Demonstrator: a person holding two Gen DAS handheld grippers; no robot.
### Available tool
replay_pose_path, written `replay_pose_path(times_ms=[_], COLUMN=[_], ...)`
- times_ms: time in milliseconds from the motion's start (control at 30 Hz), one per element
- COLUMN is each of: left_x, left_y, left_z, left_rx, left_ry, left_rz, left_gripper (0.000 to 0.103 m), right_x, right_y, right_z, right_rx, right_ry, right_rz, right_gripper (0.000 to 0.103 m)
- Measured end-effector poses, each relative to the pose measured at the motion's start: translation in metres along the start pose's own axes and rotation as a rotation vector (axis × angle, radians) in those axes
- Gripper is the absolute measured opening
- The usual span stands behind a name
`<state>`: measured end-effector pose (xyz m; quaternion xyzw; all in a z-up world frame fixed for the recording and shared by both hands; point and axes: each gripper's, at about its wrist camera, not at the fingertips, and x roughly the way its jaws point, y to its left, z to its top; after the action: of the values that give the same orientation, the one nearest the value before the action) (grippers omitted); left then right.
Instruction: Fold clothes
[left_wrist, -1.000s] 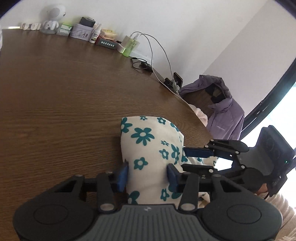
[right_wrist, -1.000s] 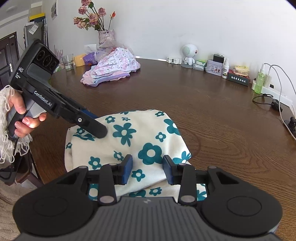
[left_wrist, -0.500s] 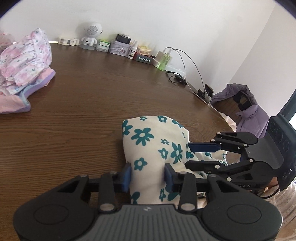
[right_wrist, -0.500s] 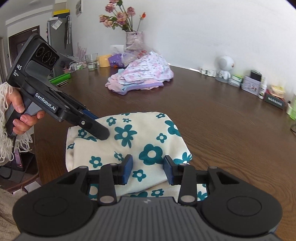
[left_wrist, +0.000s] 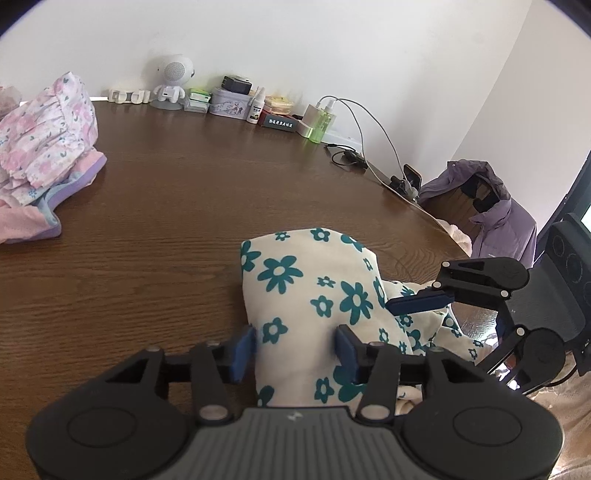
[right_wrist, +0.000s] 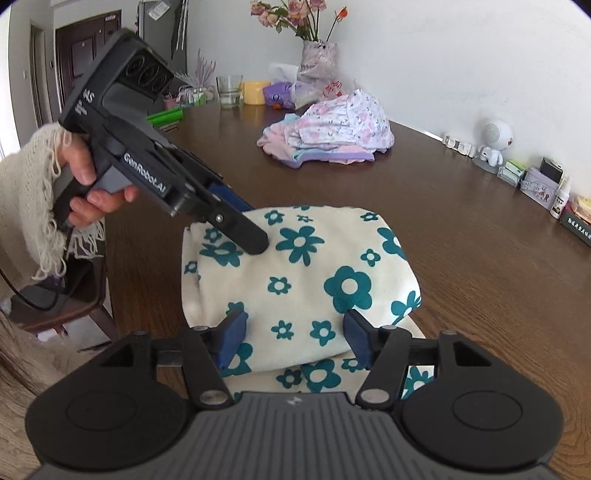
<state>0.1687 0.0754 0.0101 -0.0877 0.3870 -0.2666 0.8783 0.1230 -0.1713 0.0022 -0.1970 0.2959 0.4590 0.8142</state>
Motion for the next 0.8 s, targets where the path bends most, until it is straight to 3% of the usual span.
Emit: replay_pose_path(times_ms=[167,233,400,533,700,800], left_x=[-0.002,-0.003,-0.002,0.0,0.002,-0.004], left_y=[0.005,0.005,0.006,0.007,0.008,0.011], left_z=[0.0,0.0,-0.001,-0.002,-0.002,-0.003], left_rx=[-0.012,-0.013,-0.017,-0.015,-0.018,-0.026], left_ry=[-0.004,-0.004,-0.002,0.007,0.007,-0.006], left_rz=[-0.005,-0.002,-0.007,-0.014,-0.017,-0.019], left_gripper=[0.053,0.055,0.055,0.056,0.06,0.061], right_x=[-0.011,-0.012,0.009,0.025,0.026,0.014], right_y=[-0.007,-0.014,-0.021,-0.02,-0.018,-0.023], right_z=[0.013,0.019,0.025,0.016,0.015,0.018], right_rx=[-0.014,-0.015,-0.035,-0.068,-0.062,-0.03], right_ry=[-0.015,-0.027,0.023,0.049,0.046,0.019], right_rz=[0.012,0.025,0.057,0.061,0.066,0.07], right_gripper=[0.065,0.082,0.085,0.098,0.1,0.096])
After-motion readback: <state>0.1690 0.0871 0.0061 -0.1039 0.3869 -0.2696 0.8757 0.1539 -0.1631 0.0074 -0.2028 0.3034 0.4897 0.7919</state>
